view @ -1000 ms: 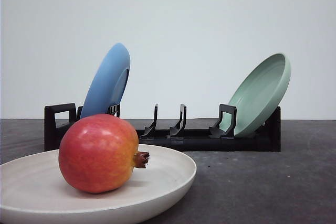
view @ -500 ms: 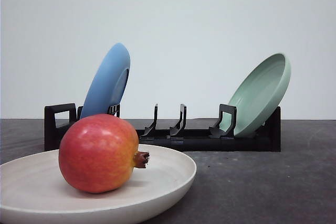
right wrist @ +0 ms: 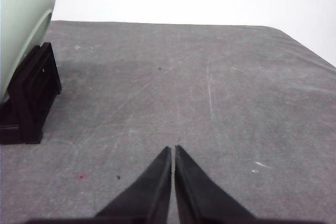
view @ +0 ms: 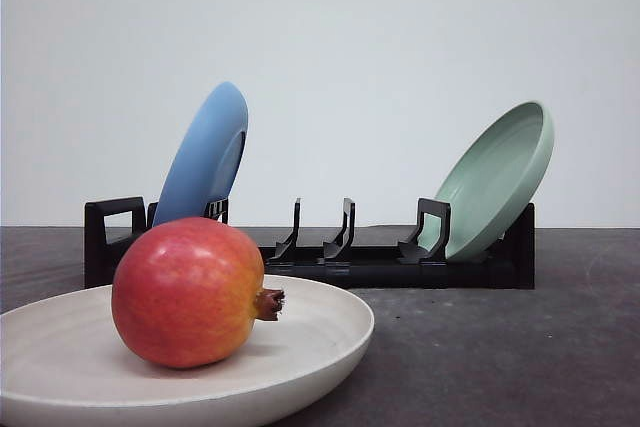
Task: Place pomegranate in white plate
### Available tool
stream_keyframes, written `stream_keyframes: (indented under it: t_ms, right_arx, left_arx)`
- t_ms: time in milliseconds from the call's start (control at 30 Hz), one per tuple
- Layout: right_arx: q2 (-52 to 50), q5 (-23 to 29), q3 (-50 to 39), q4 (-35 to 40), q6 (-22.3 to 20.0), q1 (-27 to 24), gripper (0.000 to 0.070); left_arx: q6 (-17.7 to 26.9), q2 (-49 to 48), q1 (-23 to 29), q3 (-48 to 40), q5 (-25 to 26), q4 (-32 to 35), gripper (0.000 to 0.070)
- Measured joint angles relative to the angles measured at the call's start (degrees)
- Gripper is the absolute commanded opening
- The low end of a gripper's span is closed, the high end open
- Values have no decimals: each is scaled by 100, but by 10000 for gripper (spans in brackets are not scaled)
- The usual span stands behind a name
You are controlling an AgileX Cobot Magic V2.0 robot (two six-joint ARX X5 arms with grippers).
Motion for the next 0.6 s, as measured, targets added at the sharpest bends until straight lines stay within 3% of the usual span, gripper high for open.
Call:
stream_keyframes:
  t_ms: [600]
  right_arx:
    - [0, 0, 0, 0, 0, 0, 6]
  left_arx:
    - [0, 0, 0, 0, 0, 0, 0]
